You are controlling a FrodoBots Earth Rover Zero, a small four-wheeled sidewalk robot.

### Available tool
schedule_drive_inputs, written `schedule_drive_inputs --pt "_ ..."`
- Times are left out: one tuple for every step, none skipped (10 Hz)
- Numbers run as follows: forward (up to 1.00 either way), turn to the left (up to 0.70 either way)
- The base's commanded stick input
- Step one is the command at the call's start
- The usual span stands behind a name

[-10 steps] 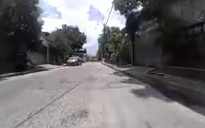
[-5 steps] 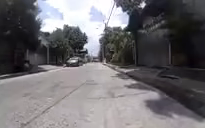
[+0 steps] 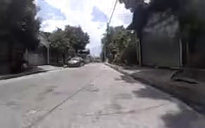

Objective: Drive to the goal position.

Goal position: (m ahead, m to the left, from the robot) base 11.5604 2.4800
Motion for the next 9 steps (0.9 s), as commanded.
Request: schedule_drive_inputs --pt "1.00 0.00" --pt "1.00 0.00" --pt "1.00 0.00" --pt "1.00 0.00" --pt "1.00 0.00" --pt "1.00 0.00" --pt "1.00 0.00" --pt "1.00 0.00" --pt "1.00 0.00"
